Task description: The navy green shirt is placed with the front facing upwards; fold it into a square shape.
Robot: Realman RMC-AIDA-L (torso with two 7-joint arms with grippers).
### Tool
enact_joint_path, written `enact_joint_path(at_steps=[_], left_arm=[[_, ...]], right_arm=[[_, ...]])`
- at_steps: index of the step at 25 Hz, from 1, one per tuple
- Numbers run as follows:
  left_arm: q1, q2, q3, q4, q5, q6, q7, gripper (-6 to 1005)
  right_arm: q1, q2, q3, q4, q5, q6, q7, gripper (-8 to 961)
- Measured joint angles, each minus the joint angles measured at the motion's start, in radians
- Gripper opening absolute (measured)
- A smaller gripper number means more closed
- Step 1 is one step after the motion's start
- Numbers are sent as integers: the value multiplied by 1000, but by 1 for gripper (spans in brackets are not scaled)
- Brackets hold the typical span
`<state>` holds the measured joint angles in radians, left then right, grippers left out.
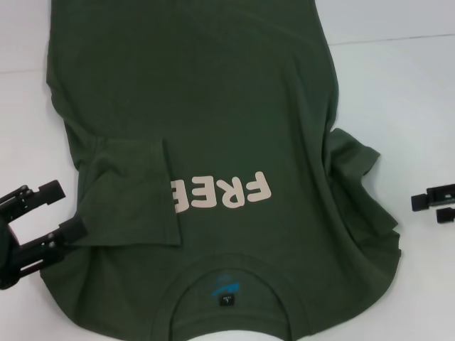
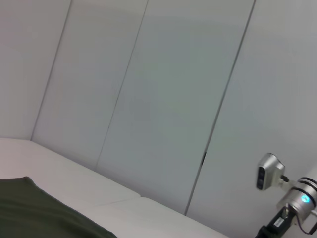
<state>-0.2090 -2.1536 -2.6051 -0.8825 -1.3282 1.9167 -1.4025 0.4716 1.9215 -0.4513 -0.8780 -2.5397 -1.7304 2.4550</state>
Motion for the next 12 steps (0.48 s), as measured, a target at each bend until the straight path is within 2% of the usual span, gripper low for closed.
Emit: enact_joint_path(at_steps=[12], left_arm=[[6,-5,-34,-2,0,22,-1,781]], right_arm=[[82,16,-4,78,-15,89,27,850]])
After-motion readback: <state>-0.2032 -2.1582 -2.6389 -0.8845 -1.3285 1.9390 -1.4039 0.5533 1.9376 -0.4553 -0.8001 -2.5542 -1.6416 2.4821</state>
